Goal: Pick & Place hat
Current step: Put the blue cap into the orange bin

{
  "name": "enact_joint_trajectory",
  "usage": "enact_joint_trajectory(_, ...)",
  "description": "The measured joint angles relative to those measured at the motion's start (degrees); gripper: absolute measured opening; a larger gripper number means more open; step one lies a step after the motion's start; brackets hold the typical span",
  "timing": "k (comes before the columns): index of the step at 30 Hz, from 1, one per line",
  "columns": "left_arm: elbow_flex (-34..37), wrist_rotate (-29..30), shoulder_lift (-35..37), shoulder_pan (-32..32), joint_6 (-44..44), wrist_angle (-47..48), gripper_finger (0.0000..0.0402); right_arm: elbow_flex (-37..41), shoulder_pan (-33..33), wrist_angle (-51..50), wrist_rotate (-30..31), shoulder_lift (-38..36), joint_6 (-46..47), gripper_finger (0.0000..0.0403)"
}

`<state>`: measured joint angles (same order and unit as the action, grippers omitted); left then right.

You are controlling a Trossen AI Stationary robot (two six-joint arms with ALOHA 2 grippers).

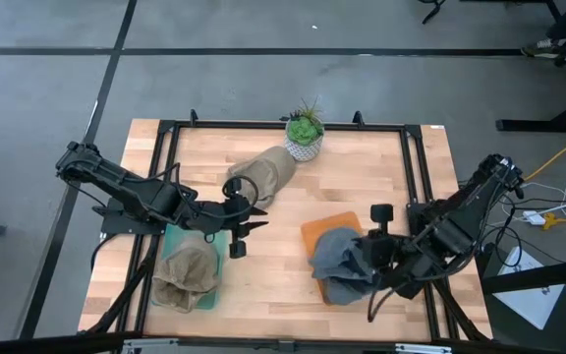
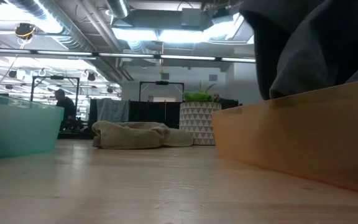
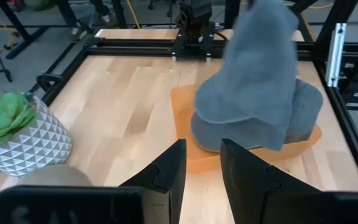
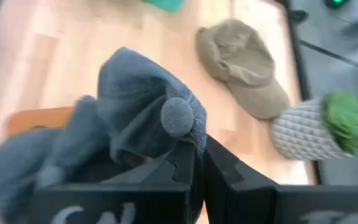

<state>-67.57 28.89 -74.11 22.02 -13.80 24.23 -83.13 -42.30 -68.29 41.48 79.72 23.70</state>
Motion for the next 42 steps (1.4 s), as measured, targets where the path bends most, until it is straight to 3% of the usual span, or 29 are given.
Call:
enact_joint_trajectory(15,0.0,2.0,0.0,0.0,-0.6,-0.4,0.0090,0.0,-1.2,7.8,-10.2,3.7,-8.3,0.0014)
enact_joint_trajectory(19,0.0,2.0,0.0,0.0,-0.7,-0.4,0.0092,0.0,-1.2,7.1,-8.7,3.8,-9.3,0.0014)
enact_joint_trajectory(31,0.0,5.9,0.0,0.0,-0.5,-0.4,0.0091,0.0,0.1,5.0,7.4,3.8,-18.5,0.0014)
enact_joint_trajectory(37,0.0,6.2,0.0,0.0,-0.4,-0.5,0.0090,0.0,1.9,3.7,1.9,3.8,-17.2,0.0014)
enact_joint_trajectory(42,0.0,6.3,0.0,0.0,-0.4,-0.4,0.0088,0.8,2.8,3.5,1.0,3.8,-17.0,0.0014)
